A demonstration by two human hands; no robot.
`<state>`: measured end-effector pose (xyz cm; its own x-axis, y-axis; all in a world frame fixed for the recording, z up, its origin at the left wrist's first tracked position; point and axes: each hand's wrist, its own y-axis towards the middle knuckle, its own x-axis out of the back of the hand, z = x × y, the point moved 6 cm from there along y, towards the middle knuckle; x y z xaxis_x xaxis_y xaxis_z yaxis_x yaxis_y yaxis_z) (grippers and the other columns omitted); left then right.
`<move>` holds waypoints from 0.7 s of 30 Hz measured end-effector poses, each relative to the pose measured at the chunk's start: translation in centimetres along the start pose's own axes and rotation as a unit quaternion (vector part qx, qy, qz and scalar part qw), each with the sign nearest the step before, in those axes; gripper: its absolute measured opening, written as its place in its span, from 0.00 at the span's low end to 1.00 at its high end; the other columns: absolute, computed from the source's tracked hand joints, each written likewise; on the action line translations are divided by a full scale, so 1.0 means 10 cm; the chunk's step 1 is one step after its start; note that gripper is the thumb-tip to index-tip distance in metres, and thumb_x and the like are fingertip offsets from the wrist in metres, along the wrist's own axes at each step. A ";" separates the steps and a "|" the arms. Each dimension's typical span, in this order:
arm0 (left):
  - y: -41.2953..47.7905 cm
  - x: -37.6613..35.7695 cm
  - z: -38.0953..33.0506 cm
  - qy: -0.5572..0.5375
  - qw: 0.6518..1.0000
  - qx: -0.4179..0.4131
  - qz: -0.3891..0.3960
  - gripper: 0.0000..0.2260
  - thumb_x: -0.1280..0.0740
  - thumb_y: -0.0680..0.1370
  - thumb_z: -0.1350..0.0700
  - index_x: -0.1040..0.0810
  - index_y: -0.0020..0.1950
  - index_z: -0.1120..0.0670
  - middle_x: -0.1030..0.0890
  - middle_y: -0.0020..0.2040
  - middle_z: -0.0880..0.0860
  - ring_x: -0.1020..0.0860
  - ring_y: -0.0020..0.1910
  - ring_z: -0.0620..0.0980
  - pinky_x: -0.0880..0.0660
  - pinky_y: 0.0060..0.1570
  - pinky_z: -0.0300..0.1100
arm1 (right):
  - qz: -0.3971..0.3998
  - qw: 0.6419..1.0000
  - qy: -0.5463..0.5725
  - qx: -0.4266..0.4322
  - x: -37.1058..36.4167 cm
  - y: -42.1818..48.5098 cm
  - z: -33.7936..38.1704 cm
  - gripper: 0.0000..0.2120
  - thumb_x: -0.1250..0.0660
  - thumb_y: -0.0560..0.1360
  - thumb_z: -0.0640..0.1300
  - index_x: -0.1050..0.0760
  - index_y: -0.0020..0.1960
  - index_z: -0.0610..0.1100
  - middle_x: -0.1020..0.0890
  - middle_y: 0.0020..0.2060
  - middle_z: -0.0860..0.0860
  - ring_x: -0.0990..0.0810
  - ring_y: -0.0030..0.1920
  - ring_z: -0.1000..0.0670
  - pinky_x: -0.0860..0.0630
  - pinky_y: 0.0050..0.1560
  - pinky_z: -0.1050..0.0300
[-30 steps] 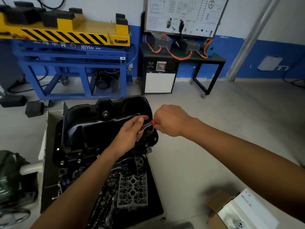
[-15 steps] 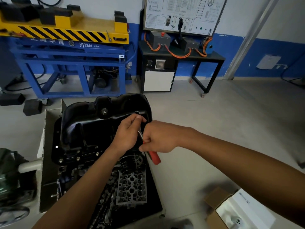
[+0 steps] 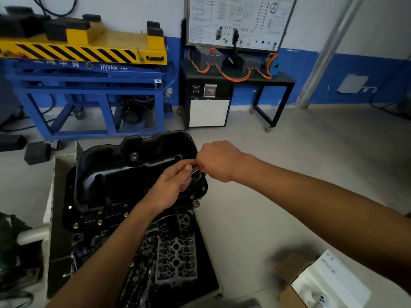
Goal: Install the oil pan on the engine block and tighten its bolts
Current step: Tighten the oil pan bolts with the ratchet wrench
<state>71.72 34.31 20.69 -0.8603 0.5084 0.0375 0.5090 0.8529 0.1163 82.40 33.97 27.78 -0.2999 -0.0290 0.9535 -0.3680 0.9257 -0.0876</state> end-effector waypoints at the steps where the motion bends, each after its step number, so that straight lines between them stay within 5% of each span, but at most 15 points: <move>1: 0.00 0.00 0.00 0.001 1.000 0.000 0.006 0.14 0.46 0.86 0.59 0.24 0.66 0.57 0.37 0.28 0.45 0.39 0.28 0.42 0.40 0.30 0.34 | -0.008 1.000 -0.002 0.004 -0.01 0.01 0.00 0.20 0.36 0.78 0.40 0.40 0.31 0.49 0.36 0.31 0.52 0.37 0.28 0.51 0.45 0.27 0.57; 7: -0.03 0.04 0.08 -0.007 0.998 -0.008 -0.054 0.13 0.42 0.85 0.55 0.21 0.61 0.58 0.32 0.33 0.52 0.34 0.30 0.43 0.34 0.32 0.34 | 0.002 0.999 0.051 -0.004 -0.04 -0.04 -0.06 0.19 0.37 0.79 0.48 0.39 0.32 0.50 0.35 0.31 0.51 0.34 0.29 0.49 0.43 0.28 0.56; 10: 0.00 0.11 0.10 -0.032 0.994 -0.007 -0.109 0.12 0.41 0.84 0.55 0.19 0.52 0.60 0.23 0.38 0.55 0.26 0.34 0.42 0.28 0.36 0.32 | 0.082 0.986 0.147 -0.002 -0.06 -0.12 0.01 0.20 0.35 0.78 0.49 0.31 0.28 0.47 0.26 0.25 0.48 0.26 0.30 0.46 0.30 0.30 0.54; 13: 0.03 0.11 0.07 0.014 0.993 -0.030 -0.116 0.13 0.40 0.84 0.56 0.20 0.49 0.63 0.22 0.37 0.57 0.25 0.36 0.44 0.27 0.38 0.37 | 0.177 0.950 0.254 0.045 -0.14 -0.19 0.36 0.23 0.37 0.80 0.48 0.22 0.29 0.42 0.17 0.28 0.45 0.20 0.32 0.44 0.20 0.42 0.50; 17: -0.01 0.11 0.05 0.002 0.991 -0.051 -0.120 0.14 0.41 0.85 0.58 0.19 0.46 0.60 0.19 0.36 0.52 0.21 0.38 0.46 0.24 0.40 0.38 | 0.144 0.927 0.338 0.075 -0.13 -0.20 0.63 0.21 0.38 0.82 0.45 0.23 0.31 0.41 0.16 0.30 0.43 0.18 0.33 0.45 0.19 0.44 0.49; 21: -0.01 0.21 0.08 -0.007 0.989 -0.034 -0.146 0.13 0.43 0.86 0.58 0.21 0.48 0.57 0.25 0.34 0.50 0.29 0.35 0.48 0.30 0.39 0.40 | 0.105 0.937 0.320 0.090 -0.04 -0.19 0.60 0.22 0.36 0.81 0.45 0.24 0.31 0.36 0.18 0.31 0.39 0.26 0.26 0.47 0.26 0.34 0.54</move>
<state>69.88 35.37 19.96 -0.9696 0.2438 -0.0217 0.2356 0.9537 0.1869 77.91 29.96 25.84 0.1866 0.4326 0.8821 -0.5195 0.8055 -0.2852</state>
